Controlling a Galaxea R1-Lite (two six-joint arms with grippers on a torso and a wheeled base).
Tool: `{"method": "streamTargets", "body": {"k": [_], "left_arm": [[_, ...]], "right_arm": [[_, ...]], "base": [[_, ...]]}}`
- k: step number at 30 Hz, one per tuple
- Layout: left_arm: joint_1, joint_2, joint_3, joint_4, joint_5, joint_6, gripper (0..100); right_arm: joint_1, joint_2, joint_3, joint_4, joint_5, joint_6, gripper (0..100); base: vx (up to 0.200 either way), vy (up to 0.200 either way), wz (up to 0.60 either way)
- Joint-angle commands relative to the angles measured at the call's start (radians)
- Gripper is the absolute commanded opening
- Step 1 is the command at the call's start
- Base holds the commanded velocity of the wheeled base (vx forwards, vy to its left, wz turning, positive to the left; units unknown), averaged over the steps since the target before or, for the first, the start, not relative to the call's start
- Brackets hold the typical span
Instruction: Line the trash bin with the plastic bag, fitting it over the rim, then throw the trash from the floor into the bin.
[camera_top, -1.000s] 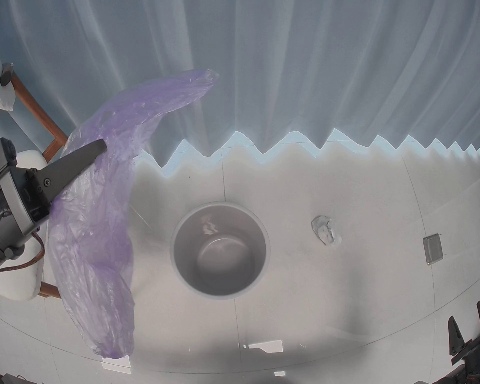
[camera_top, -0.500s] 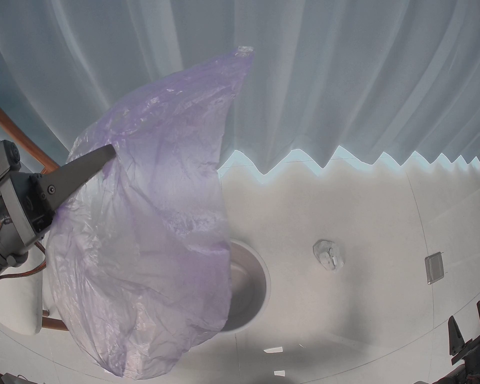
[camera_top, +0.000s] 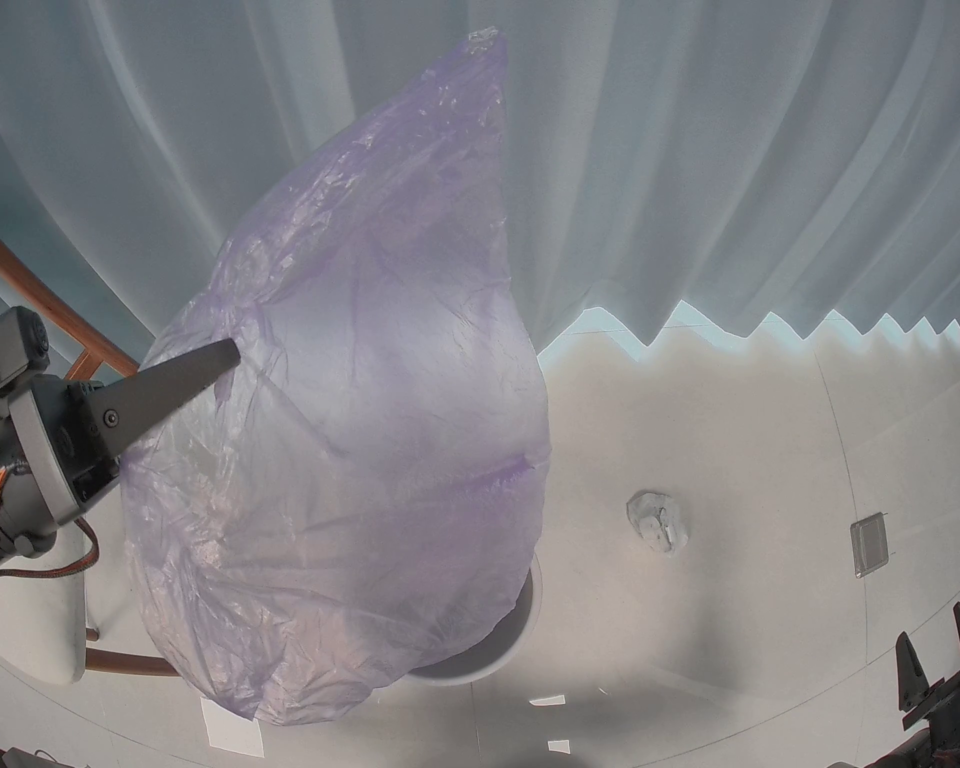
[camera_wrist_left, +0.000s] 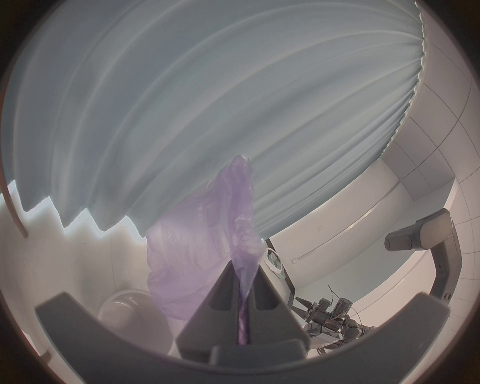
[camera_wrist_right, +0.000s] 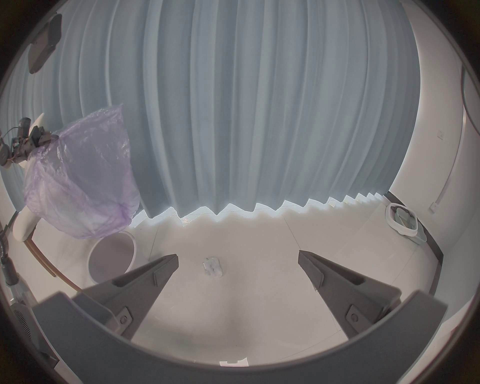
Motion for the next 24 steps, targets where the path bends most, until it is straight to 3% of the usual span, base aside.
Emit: {"method": "streamTargets", "body": {"k": [1, 24], "left_arm": [[-0.001, -0.02, 0.0, 0.007, -0.001, 0.0, 0], [-0.011, 0.002, 0.083, 0.07, -0.004, 0.049, 0]], "right_arm": [[0.0, 0.0, 0.018, 0.0, 0.001, 0.0, 100], [0.0, 0.0, 0.018, 0.0, 0.001, 0.0, 100]], "base": [[0.0, 0.0, 0.0], [0.0, 0.0, 0.0]]}}
